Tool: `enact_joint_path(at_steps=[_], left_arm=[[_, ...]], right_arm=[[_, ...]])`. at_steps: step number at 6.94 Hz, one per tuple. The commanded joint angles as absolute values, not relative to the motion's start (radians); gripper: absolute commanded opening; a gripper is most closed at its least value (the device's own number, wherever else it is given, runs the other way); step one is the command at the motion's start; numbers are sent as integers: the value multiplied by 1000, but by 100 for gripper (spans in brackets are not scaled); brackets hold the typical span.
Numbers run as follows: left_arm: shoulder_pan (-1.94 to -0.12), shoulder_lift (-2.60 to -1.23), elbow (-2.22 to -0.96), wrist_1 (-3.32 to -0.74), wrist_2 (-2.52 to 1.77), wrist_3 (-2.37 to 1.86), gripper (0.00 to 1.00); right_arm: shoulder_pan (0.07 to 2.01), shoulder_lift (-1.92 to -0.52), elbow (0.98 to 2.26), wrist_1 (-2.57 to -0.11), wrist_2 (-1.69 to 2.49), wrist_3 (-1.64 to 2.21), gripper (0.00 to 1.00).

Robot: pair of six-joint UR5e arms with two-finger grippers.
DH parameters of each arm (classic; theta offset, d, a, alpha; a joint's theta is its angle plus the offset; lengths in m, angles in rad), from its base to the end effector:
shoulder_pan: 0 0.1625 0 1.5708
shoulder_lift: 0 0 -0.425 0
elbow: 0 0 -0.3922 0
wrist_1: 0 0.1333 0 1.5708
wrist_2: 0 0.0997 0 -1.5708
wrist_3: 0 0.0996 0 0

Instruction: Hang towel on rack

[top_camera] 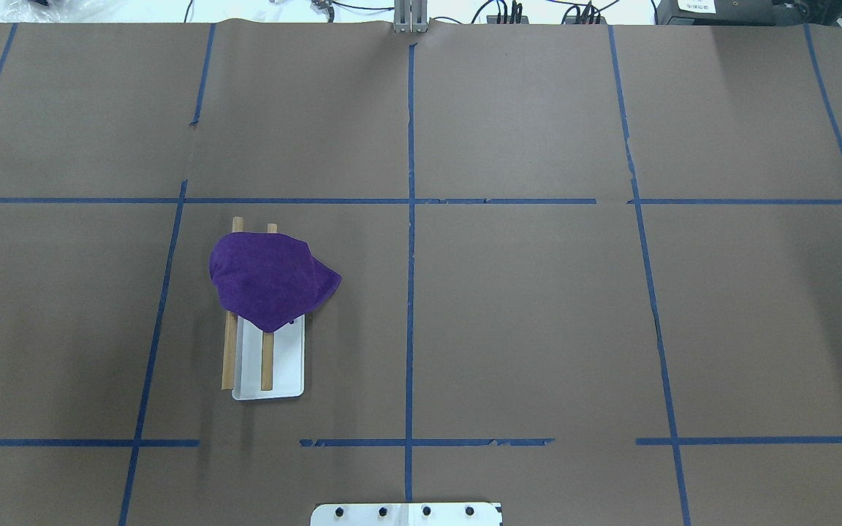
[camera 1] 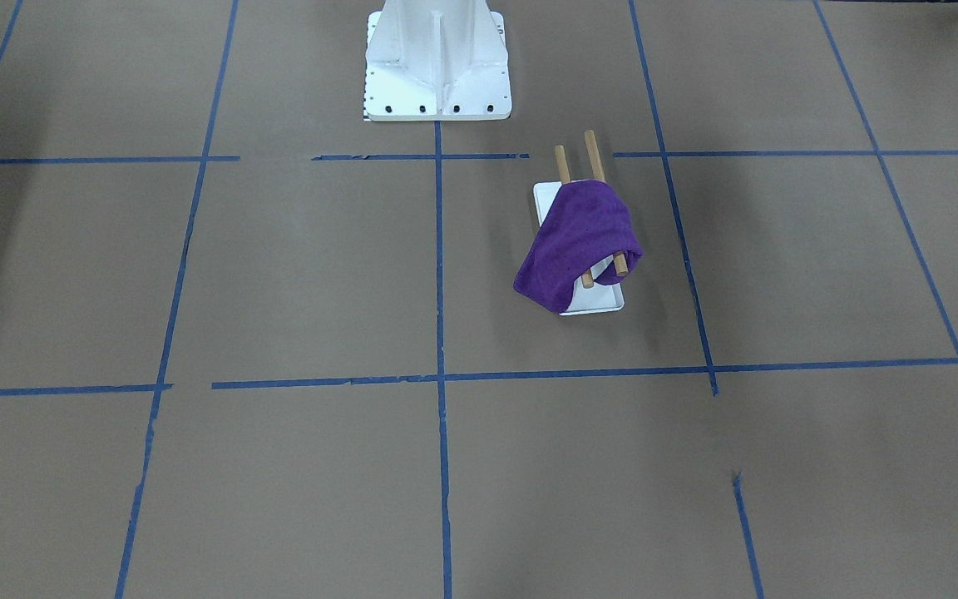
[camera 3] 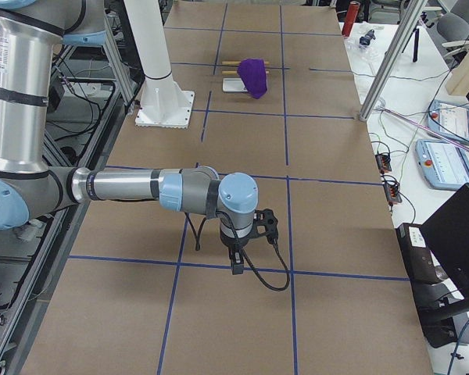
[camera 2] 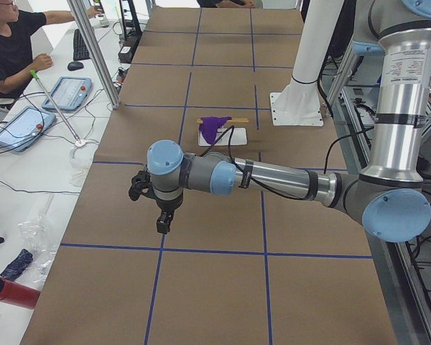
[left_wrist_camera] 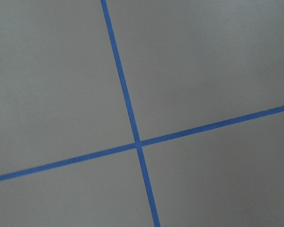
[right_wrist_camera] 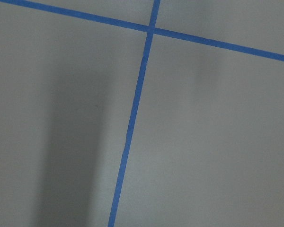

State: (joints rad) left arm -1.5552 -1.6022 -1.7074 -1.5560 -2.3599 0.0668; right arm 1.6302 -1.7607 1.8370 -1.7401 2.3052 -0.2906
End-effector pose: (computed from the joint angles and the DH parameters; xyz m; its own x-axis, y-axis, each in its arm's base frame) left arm -0.0547 -0.5102 0.5758 0.7001 0.1850 -0.6897 -0.0623 0.9780 0.1991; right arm 0.0904 -0.3986 0.6328 0.7233 -0.1830 0.6659 0.1546 0.9827 0.1022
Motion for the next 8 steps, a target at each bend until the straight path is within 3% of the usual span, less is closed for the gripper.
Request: enact_joint_path(at_steps=[1, 8], left_arm=[[-1555, -1559, -1724, -1535, -2361, 75, 100], [-1545, -1540, -1729, -1560, -2353, 74, 100]], right_arm=[[1631, -1759, 1827, -1736, 2312, -272, 100], [1591, -1752, 1830, -1732, 2316, -123, 100]])
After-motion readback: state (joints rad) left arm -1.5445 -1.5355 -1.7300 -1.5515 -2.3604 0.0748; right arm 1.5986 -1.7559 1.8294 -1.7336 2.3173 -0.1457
